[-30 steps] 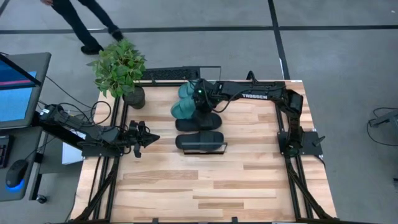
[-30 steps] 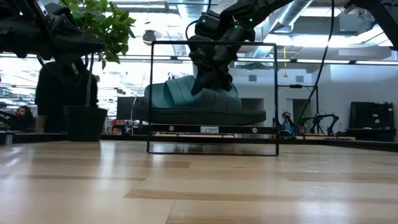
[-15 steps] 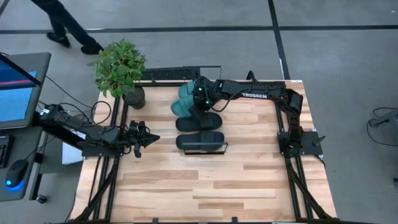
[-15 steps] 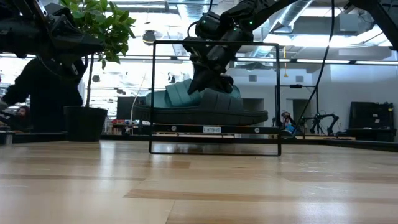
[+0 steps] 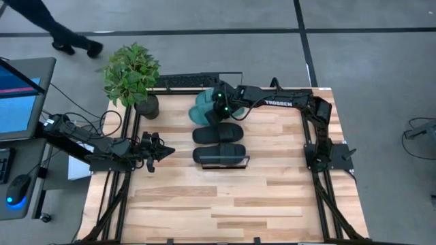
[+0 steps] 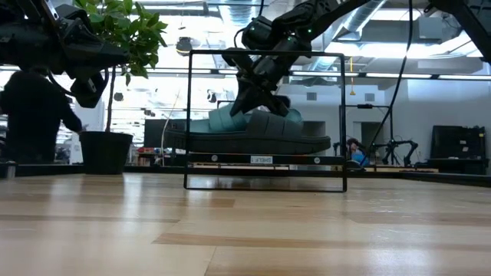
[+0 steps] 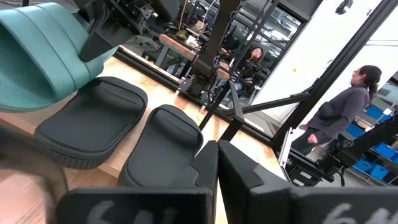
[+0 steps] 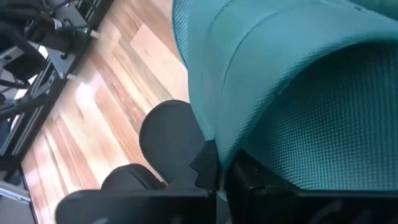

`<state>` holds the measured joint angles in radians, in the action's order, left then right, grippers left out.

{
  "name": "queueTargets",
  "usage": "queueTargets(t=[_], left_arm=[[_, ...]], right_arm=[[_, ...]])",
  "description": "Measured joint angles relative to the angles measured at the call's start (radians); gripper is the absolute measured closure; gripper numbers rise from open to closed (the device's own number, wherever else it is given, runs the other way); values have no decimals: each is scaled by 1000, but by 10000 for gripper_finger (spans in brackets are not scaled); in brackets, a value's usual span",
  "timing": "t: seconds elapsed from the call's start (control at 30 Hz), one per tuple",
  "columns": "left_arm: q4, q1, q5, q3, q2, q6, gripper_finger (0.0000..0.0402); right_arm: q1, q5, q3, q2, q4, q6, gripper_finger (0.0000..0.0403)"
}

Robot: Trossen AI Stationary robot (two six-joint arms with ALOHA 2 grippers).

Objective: Pick and place slides into the shelf
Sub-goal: Put the green slide on the shelf

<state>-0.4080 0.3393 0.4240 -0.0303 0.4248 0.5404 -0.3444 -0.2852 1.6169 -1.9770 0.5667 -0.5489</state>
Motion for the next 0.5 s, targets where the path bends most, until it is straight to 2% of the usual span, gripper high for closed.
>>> queueTargets(t=[0.5], left_arm=[[2, 0, 0, 0, 0, 0, 401]], right_arm=[[-25, -31, 0, 0, 1, -54, 380]])
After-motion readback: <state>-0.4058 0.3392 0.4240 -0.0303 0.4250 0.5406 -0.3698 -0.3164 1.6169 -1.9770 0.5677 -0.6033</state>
